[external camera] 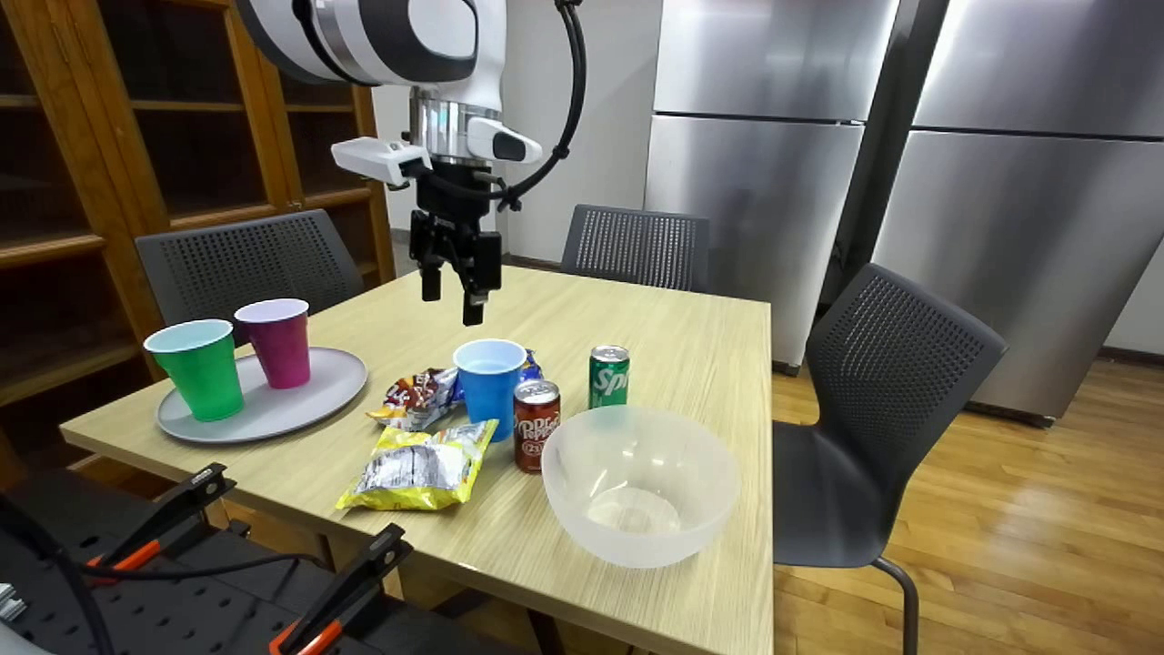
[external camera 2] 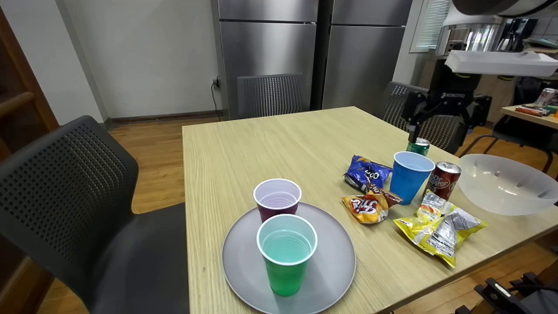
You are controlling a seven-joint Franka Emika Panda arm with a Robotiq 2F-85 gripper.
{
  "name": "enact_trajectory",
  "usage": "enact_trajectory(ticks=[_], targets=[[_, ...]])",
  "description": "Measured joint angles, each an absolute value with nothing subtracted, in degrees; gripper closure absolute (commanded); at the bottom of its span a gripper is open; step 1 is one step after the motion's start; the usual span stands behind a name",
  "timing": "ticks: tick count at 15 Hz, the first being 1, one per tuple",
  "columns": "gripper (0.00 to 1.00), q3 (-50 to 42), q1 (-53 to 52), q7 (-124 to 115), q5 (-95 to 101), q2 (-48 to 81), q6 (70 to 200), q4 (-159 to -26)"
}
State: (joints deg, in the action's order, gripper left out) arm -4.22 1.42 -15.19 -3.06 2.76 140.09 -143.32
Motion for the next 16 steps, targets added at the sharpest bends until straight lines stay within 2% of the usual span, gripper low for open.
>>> enact_trajectory(ticks=[16], targets=[[0.0,-8.2,2.4,-23.0,-3.1,8.3,141.2,-143.3]])
